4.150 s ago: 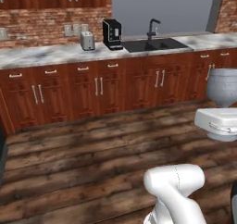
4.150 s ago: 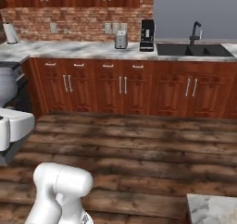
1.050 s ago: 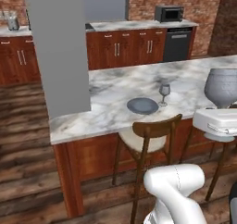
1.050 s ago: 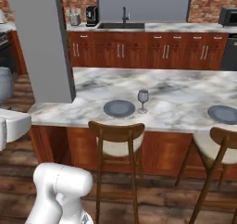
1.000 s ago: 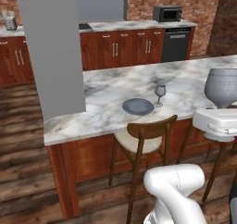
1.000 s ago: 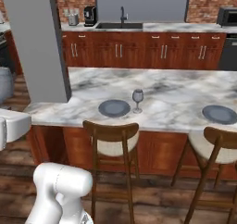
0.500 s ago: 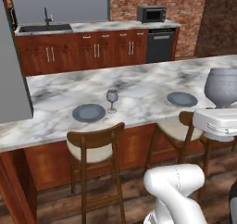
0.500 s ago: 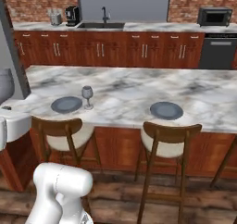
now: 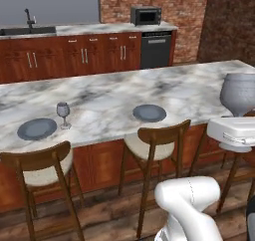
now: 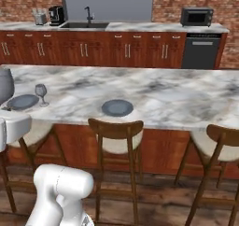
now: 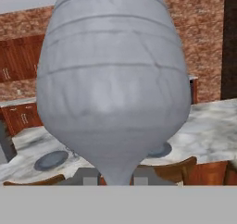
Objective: Retrieve the wine glasses from the counter and place one next to each plate.
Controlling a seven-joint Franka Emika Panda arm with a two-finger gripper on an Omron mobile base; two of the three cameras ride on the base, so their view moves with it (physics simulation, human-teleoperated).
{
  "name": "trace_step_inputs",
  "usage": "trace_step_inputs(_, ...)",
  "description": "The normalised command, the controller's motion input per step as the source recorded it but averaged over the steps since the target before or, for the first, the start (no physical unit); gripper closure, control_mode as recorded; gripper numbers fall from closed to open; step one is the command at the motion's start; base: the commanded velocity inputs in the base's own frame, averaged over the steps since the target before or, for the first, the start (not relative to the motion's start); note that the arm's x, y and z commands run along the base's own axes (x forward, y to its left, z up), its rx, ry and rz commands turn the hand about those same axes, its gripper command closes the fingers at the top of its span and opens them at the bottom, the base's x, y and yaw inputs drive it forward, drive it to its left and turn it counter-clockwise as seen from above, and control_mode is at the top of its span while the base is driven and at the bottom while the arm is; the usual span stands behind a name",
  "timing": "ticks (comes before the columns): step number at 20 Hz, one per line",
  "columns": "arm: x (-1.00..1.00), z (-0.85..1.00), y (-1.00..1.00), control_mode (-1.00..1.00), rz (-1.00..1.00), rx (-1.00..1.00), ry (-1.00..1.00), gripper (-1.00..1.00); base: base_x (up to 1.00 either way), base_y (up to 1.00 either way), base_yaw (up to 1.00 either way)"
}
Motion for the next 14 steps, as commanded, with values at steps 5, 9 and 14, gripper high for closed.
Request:
trace_step_inputs(5, 0.0, 0.0, 0.0, 1.0, 0.0, 0.0, 0.0, 1.0, 0.01, -1.0, 0.09)
trace_step_inputs(9, 0.0, 0.0, 0.0, 1.0, 0.0, 0.0, 0.0, 1.0, 0.64, -0.85, 0.12)
trace_step_inputs(14, 0.0, 0.0, 0.0, 1.0, 0.0, 0.0, 0.0, 1.0, 0.93, -0.21, 0.02)
